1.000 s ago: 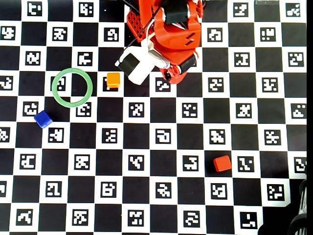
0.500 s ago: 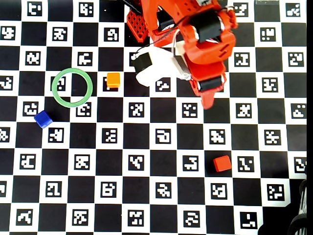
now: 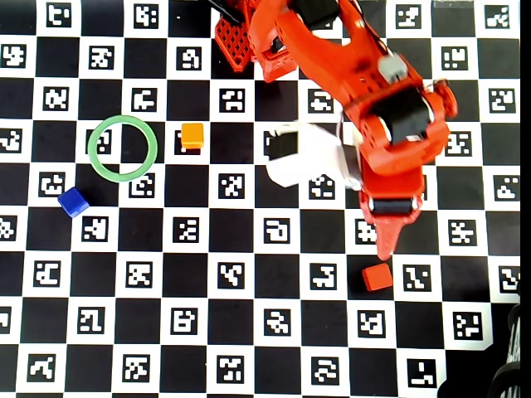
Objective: Grab the red cube then put it in the green circle then put the blue cube on top and finally the orange cube on top
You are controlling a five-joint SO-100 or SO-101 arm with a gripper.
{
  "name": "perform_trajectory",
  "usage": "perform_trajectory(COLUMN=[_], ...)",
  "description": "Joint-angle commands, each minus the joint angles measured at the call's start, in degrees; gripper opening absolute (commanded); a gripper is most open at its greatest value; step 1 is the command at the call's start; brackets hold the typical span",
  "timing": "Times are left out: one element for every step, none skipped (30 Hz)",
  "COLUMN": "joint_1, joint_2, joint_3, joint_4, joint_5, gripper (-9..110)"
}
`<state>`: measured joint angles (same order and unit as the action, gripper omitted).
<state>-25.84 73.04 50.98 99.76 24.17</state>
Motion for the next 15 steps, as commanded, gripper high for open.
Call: perform_trajectory(joint_1=[-1.9,-2.2,-2.4,-2.5,-2.5,-2.4,-2.2,-2.0,-1.9,-1.8,-1.8,-1.7,-1.7,-1.6,-1.5], joint_2=[-2.4,-3.9,-5.4,-6.9,-8.3,-9.5,-10.3,-10.8,-11.3,-11.7,-12.1,-12.7,-13.2,-13.6,-14.1], joint_3=[-6.3,-7.2,-8.0,-8.9,-9.8,-10.4,-10.4,-10.1,-9.7,-9.2,-8.9,-8.4,-8.0,-7.5,-6.9], joint_4=[4.2,4.0,3.8,3.6,3.3,2.8,1.9,0.8,-0.3,-1.4,-2.4,-3.5,-4.6,-5.6,-6.7], joint_5=[-0.4,-0.4,-0.6,-0.9,-1.5,-2.4,-3.0,-3.3,-3.8,-4.1,-4.3,-4.2,-4.2,-4.1,-4.0], gripper=[42,43,43,43,43,44,44,44,45,45,45,45,45,45,45])
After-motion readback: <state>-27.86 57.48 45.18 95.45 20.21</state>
